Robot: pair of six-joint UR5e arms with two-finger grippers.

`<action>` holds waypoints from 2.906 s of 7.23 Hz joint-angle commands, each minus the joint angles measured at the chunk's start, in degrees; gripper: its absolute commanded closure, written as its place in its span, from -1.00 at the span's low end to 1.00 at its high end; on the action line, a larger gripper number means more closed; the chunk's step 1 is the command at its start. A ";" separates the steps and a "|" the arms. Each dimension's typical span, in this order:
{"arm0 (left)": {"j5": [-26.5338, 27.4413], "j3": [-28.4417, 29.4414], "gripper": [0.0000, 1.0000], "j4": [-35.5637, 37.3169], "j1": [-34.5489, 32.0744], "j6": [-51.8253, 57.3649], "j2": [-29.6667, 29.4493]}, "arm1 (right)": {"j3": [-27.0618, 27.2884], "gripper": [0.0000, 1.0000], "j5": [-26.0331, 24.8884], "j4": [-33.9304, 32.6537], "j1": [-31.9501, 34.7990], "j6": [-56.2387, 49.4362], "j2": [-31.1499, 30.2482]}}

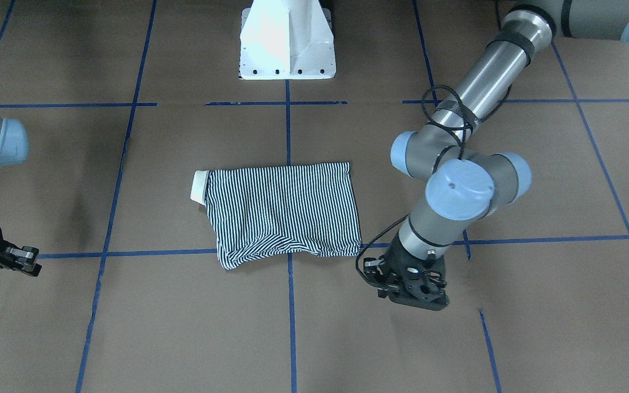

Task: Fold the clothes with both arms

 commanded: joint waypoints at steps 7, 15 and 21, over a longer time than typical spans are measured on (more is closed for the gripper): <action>-11.12 -39.29 -0.99 16.83 -30.39 38.63 42.24 | 9.30 -1.00 3.24 -6.65 20.03 -31.33 -19.46; -15.16 -40.46 -1.00 42.64 -36.85 59.00 47.74 | 9.14 -1.00 2.91 -19.85 21.90 -49.89 -20.63; -15.16 -42.05 -1.00 44.75 -36.93 59.09 48.36 | 7.66 -1.00 2.65 -19.23 21.72 -49.88 -20.01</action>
